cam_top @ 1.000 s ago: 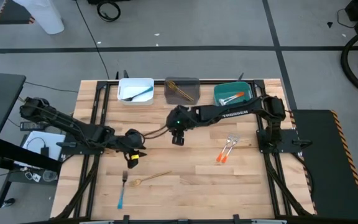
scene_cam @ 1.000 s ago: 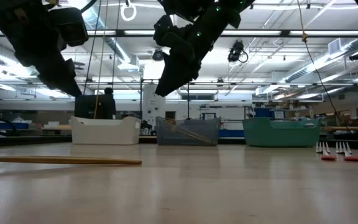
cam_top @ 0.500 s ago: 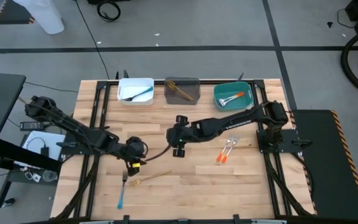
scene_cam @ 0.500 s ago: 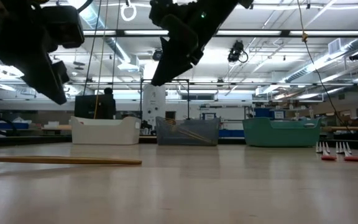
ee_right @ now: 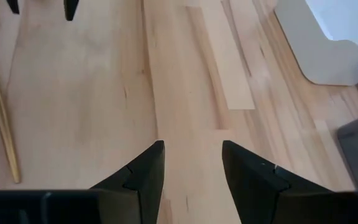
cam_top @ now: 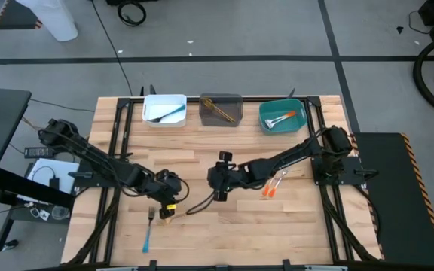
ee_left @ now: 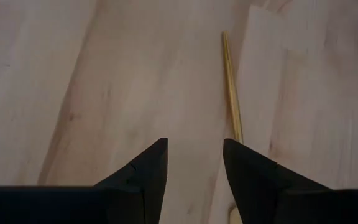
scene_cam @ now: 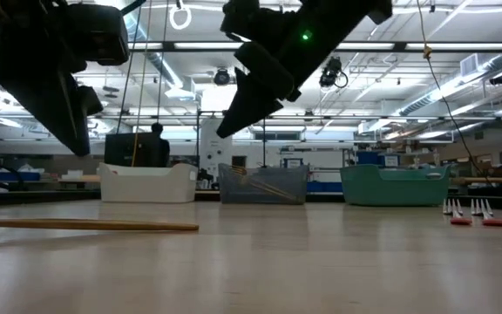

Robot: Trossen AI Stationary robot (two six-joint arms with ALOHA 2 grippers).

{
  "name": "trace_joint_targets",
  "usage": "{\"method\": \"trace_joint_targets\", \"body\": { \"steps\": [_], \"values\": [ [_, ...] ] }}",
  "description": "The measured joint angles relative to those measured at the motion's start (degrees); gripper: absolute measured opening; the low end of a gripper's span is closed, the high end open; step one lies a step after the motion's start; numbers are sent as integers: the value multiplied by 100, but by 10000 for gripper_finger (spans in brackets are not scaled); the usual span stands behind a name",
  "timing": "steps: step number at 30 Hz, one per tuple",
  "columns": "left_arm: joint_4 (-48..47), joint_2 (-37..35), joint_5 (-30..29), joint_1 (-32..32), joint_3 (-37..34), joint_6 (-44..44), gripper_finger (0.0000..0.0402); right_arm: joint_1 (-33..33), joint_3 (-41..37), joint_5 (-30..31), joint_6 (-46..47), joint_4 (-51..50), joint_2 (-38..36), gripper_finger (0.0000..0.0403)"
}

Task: Sort silverware by color (type)
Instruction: Put the gold fork into the black bin

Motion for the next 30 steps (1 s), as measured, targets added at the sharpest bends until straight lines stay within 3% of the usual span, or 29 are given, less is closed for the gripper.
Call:
{"method": "trace_joint_targets", "body": {
  "steps": [12, 18, 30],
  "values": [
    [-105, 741, 187, 0, 437, -404, 164, 181, -278, 542, 300, 62, 0, 171],
    [-877, 1133, 192, -145, 870, -394, 164, 180, -387, 848, 427, 46, 0, 171],
    [-952, 1283, 583, -291, 1074, 195, 164, 179, -543, 898, 443, 297, 0, 171]
  ]
}}
